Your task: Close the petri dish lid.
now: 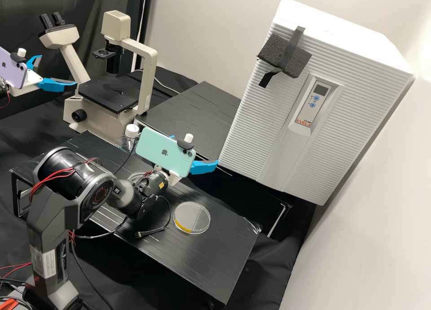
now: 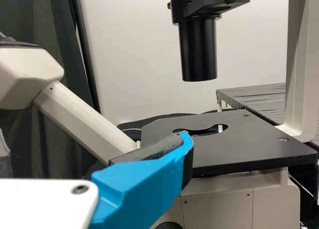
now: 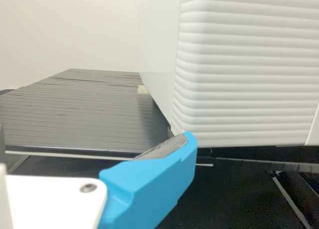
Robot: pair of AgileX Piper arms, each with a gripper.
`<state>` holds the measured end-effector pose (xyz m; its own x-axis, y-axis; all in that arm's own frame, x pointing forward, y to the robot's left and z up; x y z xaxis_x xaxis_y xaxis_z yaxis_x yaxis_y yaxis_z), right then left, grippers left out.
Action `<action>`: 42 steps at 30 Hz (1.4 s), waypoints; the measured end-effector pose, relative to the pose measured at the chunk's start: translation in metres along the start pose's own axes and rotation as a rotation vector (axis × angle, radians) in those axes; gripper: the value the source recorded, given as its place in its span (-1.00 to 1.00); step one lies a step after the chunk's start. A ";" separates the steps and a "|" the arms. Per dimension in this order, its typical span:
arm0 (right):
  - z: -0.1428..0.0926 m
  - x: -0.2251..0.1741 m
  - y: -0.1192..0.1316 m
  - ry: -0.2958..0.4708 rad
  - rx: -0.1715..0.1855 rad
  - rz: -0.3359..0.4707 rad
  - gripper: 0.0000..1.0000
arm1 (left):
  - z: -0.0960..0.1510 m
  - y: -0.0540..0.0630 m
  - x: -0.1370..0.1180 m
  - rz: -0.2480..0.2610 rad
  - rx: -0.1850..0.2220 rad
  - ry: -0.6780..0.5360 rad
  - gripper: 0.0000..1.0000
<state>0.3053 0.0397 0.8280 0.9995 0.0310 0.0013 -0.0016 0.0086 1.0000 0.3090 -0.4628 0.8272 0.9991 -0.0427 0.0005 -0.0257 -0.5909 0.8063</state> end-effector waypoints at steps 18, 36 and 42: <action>0.016 -0.058 0.032 -0.005 0.026 0.148 1.00 | 0.000 0.000 0.000 0.000 0.000 0.000 1.00; 0.054 -0.128 0.031 -0.092 0.018 0.180 1.00 | 0.000 0.000 0.000 0.000 0.000 0.000 1.00; 0.059 -0.138 0.028 -0.116 0.030 0.174 1.00 | 0.000 0.000 0.000 0.000 0.000 0.000 1.00</action>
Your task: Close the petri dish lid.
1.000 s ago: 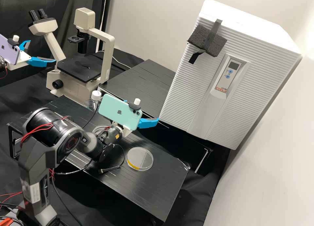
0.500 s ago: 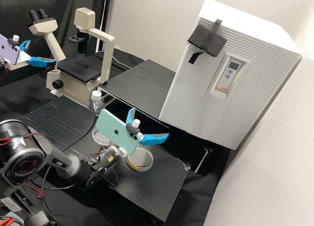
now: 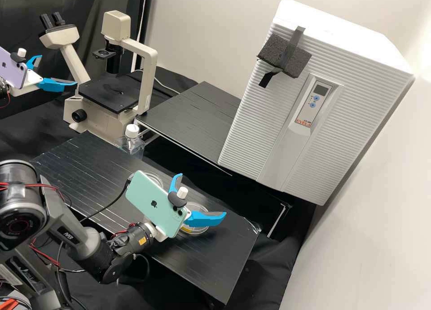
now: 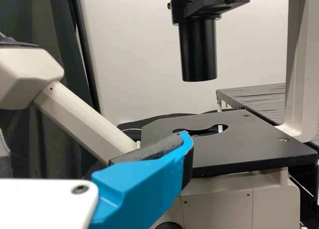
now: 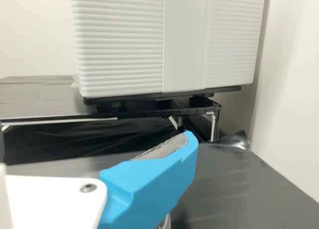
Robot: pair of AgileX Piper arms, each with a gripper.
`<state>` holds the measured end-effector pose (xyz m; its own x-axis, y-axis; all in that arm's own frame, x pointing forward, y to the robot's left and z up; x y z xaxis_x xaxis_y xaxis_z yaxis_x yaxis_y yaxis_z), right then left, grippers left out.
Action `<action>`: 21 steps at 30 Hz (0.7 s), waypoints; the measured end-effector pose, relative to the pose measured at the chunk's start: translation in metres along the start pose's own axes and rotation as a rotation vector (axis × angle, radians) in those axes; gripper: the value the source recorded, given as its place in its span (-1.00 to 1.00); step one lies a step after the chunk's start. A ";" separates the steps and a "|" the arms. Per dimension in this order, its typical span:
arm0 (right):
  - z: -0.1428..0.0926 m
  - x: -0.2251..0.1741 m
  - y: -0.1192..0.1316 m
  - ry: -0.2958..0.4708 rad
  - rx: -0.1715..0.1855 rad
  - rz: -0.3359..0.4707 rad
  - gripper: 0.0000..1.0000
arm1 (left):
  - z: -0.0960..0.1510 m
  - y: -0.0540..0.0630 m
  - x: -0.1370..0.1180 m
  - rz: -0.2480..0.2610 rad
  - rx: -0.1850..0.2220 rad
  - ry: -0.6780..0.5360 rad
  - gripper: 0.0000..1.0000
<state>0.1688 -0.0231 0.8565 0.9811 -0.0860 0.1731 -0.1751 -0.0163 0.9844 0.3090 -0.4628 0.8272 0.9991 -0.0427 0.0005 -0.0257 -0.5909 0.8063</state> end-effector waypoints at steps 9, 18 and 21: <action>0.001 -0.010 -0.004 0.009 -0.022 -0.036 1.00 | 0.000 0.000 0.000 0.000 0.000 0.000 1.00; 0.007 -0.011 0.000 -0.023 -0.021 -0.019 1.00 | 0.000 0.000 0.000 0.000 0.000 0.000 1.00; 0.009 -0.011 0.000 -0.030 -0.027 -0.025 1.00 | 0.000 0.000 0.000 0.000 0.000 0.000 1.00</action>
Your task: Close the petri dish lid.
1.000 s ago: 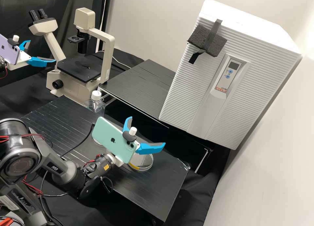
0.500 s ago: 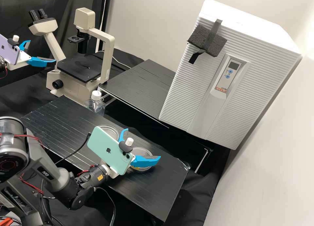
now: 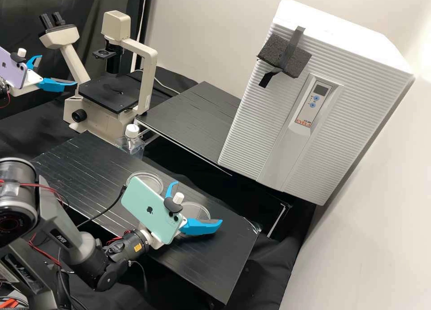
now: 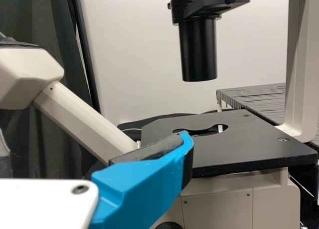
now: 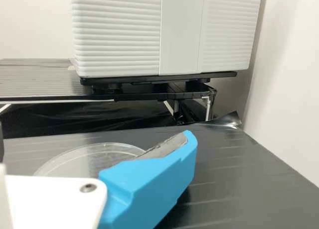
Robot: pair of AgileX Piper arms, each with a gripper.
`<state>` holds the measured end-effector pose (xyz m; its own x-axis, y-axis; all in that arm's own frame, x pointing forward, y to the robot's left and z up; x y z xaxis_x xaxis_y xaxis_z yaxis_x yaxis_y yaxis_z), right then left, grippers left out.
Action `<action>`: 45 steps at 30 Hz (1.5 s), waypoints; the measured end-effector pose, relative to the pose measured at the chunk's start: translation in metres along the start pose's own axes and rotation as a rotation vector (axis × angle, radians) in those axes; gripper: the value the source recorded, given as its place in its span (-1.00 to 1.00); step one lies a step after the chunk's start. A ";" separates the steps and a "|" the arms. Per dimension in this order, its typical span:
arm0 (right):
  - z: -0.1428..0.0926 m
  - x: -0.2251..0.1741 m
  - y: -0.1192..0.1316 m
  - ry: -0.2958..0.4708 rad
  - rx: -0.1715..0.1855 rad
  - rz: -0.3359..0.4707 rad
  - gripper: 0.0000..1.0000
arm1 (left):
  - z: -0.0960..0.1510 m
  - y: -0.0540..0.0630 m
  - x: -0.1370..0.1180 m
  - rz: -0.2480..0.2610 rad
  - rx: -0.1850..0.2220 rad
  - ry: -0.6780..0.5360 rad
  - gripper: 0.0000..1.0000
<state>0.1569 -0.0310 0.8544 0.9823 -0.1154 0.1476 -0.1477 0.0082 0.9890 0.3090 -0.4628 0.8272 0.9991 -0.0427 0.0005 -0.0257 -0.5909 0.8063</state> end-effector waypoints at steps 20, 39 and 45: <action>0.006 0.000 -0.002 0.014 -0.013 -0.044 1.00 | 0.000 0.000 0.000 0.000 0.000 0.000 1.00; 0.006 -0.005 0.006 0.019 -0.063 -0.006 1.00 | 0.000 0.000 0.000 0.000 0.000 0.000 1.00; 0.002 -0.006 0.006 0.041 -0.067 -0.010 1.00 | 0.000 0.000 0.000 0.000 0.000 0.000 1.00</action>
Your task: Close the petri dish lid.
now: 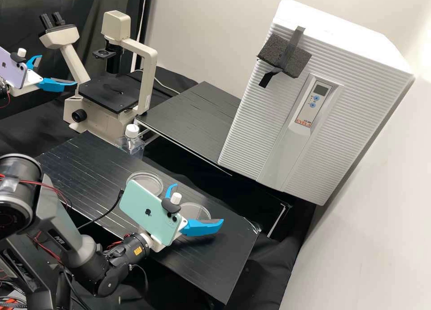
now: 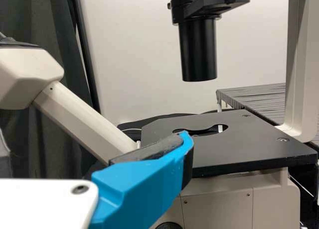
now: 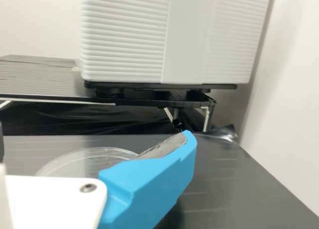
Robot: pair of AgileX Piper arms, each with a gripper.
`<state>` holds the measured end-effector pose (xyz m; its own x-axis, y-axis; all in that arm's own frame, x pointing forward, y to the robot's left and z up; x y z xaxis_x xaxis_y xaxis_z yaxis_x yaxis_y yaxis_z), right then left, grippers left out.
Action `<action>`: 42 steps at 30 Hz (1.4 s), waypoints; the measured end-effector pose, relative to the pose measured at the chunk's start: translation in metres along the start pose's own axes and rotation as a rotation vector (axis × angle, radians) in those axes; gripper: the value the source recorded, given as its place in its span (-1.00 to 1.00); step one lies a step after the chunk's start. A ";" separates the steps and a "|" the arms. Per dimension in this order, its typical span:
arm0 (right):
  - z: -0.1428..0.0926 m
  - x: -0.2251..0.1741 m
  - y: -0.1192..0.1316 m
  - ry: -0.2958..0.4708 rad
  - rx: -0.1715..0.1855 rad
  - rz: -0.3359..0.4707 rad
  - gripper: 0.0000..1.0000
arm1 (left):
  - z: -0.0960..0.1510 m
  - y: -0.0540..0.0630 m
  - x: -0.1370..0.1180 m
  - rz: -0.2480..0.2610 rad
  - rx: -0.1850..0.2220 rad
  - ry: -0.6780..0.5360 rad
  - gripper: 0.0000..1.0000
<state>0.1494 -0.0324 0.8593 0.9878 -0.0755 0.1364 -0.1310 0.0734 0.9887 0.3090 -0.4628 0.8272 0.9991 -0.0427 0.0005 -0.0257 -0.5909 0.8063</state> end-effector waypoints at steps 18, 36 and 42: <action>0.009 -0.005 0.000 -0.041 -0.014 -0.043 1.00 | 0.000 0.000 0.000 0.000 0.000 0.000 1.00; 0.009 -0.003 -0.004 -0.033 0.008 -0.066 -1.00 | 0.000 0.000 0.000 0.000 0.000 0.000 1.00; 0.007 -0.002 -0.005 -0.021 0.012 -0.073 -1.00 | 0.000 0.000 0.000 0.000 0.000 0.000 1.00</action>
<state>0.1476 -0.0399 0.8543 0.9928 -0.1007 0.0651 -0.0598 0.0548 0.9967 0.3090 -0.4628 0.8272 0.9991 -0.0427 0.0005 -0.0257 -0.5909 0.8063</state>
